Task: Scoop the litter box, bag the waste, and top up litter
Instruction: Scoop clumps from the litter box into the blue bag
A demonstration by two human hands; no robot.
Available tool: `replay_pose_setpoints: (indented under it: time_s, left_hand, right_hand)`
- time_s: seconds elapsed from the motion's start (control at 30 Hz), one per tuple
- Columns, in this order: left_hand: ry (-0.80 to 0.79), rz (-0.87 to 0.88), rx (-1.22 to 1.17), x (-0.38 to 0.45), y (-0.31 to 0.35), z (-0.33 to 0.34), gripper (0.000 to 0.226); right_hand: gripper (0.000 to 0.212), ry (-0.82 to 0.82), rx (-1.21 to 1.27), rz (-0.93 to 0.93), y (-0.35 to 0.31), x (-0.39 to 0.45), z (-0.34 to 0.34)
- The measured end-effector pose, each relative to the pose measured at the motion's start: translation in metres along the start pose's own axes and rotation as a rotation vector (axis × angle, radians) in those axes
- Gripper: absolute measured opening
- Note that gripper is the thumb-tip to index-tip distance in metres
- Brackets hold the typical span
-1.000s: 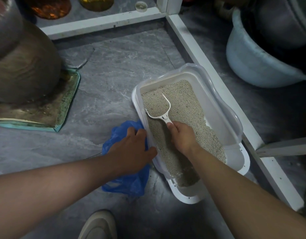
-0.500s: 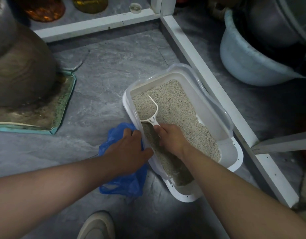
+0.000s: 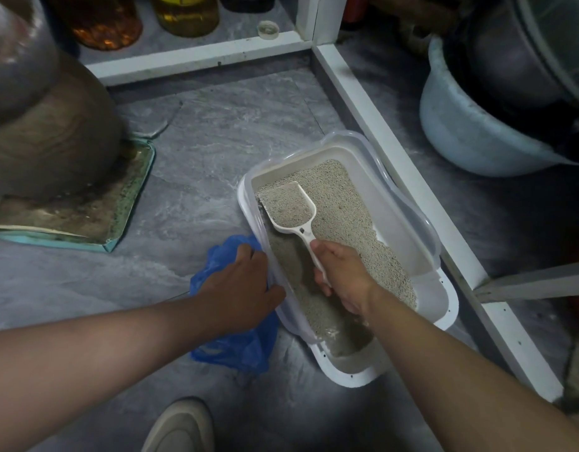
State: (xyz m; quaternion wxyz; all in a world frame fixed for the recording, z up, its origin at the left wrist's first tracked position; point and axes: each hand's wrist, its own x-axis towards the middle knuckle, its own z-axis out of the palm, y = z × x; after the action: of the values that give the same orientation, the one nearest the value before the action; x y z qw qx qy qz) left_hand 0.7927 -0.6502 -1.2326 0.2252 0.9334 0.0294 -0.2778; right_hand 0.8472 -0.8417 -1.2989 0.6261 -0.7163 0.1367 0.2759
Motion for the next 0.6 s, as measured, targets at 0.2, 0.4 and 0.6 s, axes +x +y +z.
replay_pose_setpoints:
  time_s: [0.2, 0.4, 0.6]
  left_hand:
    - [0.009, 0.006, -0.025, 0.006, -0.003, -0.006, 0.03]
    - [0.011, -0.023, -0.002, 0.006, 0.0, -0.009, 0.031]
    - [0.051, -0.043, -0.001, 0.002, 0.004, -0.004, 0.048]
  right_hand:
    - [0.026, 0.064, 0.021, -0.012, 0.001, -0.017, -0.021]
    - [0.017, 0.099, -0.01, -0.055, 0.001, -0.027, -0.03]
    - [0.022, 0.106, -0.061, -0.08, 0.005, -0.033, -0.034]
